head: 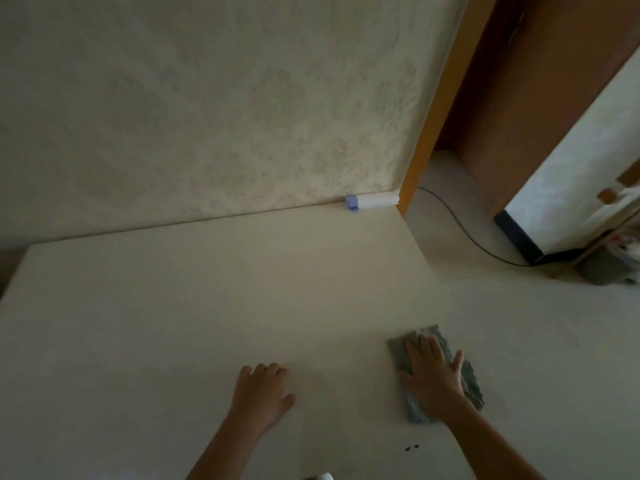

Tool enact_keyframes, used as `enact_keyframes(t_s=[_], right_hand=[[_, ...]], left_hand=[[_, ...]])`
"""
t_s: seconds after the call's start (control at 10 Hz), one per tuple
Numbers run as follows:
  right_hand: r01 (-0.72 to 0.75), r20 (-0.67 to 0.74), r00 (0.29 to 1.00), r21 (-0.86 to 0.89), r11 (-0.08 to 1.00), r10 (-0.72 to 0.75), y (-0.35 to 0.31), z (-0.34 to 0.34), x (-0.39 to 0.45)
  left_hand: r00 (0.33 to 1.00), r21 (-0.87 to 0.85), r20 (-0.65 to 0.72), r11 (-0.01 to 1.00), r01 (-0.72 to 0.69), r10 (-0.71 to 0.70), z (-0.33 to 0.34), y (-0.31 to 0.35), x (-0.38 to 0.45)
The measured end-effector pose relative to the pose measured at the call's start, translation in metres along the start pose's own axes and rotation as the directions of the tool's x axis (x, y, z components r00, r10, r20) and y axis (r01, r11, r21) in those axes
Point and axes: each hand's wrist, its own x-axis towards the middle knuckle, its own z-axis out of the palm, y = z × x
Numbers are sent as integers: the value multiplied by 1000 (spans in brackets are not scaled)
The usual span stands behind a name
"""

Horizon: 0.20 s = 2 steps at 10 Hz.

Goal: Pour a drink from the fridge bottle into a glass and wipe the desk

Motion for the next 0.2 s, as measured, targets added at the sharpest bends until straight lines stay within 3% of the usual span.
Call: enact_keyframes(t_s=[0.1, 0.2], right_hand=[[22, -41, 999, 86, 996, -19, -17, -31, -10], [111, -183, 980, 187, 976, -77, -45, -63, -31]], left_hand=[[999, -10, -47, 1000, 0, 0, -16, -19, -17], [972, -74, -236, 997, -10, -8, -29, -43, -43]])
